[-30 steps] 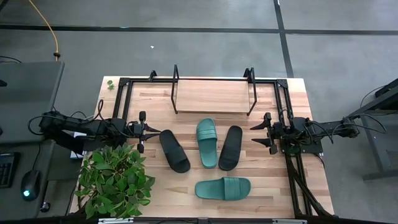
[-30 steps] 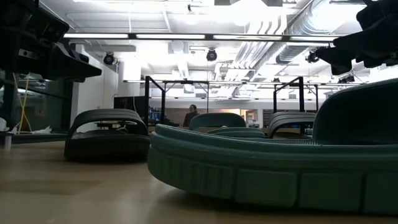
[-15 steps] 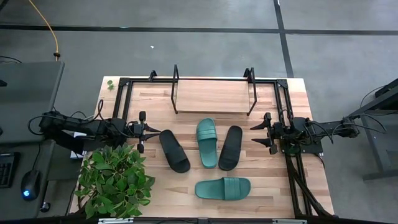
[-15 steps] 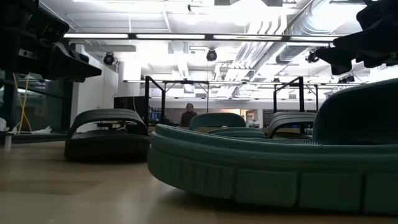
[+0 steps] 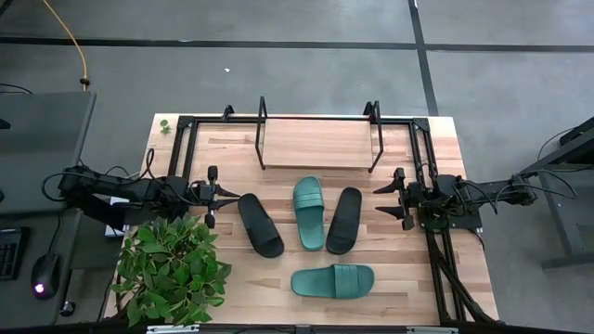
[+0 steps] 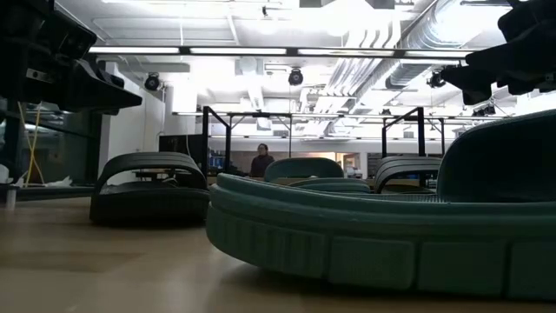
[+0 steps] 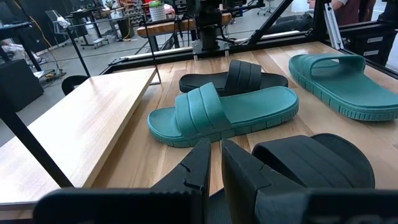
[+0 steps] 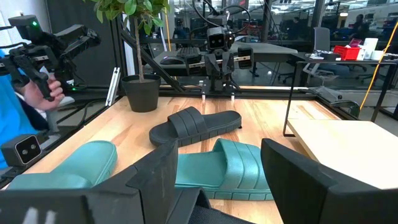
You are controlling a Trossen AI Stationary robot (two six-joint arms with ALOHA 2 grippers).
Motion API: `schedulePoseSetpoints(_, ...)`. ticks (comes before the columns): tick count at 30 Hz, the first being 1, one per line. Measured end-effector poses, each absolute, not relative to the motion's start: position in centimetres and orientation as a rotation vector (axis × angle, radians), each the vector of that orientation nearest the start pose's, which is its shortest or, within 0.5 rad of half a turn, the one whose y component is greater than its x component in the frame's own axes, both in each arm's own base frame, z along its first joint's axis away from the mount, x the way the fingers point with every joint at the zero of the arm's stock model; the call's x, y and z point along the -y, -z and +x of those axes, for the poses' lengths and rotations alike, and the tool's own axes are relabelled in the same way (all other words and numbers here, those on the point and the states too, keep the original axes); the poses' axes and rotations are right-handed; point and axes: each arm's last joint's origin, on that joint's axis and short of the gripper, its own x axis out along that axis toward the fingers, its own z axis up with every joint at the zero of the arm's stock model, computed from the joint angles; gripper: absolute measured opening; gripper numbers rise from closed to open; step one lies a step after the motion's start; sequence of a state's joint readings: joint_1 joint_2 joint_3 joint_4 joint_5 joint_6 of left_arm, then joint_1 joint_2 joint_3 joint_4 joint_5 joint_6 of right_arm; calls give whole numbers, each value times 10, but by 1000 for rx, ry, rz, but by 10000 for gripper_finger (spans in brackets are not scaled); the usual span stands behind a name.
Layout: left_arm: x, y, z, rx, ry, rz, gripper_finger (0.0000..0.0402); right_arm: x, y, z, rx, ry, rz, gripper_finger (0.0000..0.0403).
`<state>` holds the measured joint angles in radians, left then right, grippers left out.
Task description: Pick and place slides into the shelf
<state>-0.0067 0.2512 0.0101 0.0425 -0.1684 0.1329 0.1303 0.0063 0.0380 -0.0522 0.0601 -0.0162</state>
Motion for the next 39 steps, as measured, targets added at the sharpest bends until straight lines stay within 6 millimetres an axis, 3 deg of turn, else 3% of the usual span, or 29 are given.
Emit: schedulePoseSetpoints(39,-4,-152,111,-185,-158,109,28,-10,-173,95,-3,-61,0,223)
